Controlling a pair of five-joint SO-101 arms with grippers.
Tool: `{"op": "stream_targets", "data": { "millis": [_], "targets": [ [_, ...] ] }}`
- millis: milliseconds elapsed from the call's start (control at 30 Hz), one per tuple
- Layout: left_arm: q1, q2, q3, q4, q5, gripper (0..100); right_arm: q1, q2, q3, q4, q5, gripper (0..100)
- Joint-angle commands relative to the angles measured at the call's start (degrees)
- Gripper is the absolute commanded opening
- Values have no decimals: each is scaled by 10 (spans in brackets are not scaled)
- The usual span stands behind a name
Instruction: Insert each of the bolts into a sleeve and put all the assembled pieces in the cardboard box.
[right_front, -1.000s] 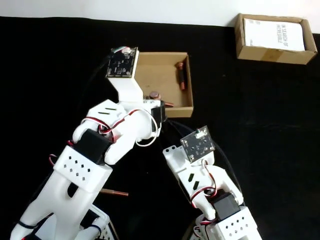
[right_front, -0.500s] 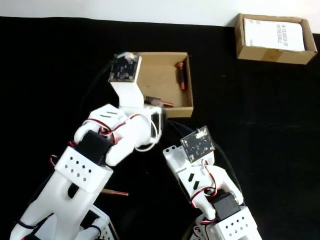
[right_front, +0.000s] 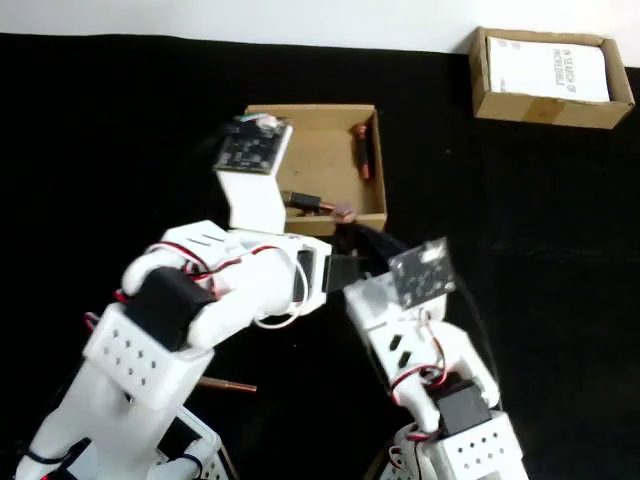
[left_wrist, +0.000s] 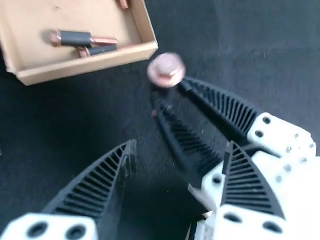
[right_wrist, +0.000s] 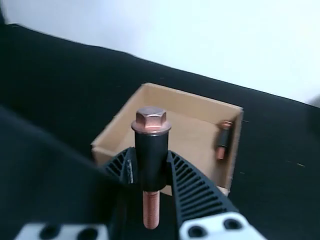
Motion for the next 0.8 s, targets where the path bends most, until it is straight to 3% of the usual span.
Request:
{"op": "stream_targets", "data": {
  "millis": [0, 133, 333, 567, 767],
  "targets": [
    [-19, -13, -32, 48, -1, 273, 40, 65, -100, -10, -22, 6],
    [-93, -13, -29, 55, 0, 241, 44, 148, -176, -10, -25, 6],
    [-247, -57, -29, 33, -1, 8, 46, 320, -323, -9, -25, 6],
    [-385, -160, 54, 3, -1, 30, 44, 565, -528, -8, 27, 6],
    [-452, -296, 121, -20, -1, 30, 45, 779, -699, 20, 83, 6]
  ]
}}
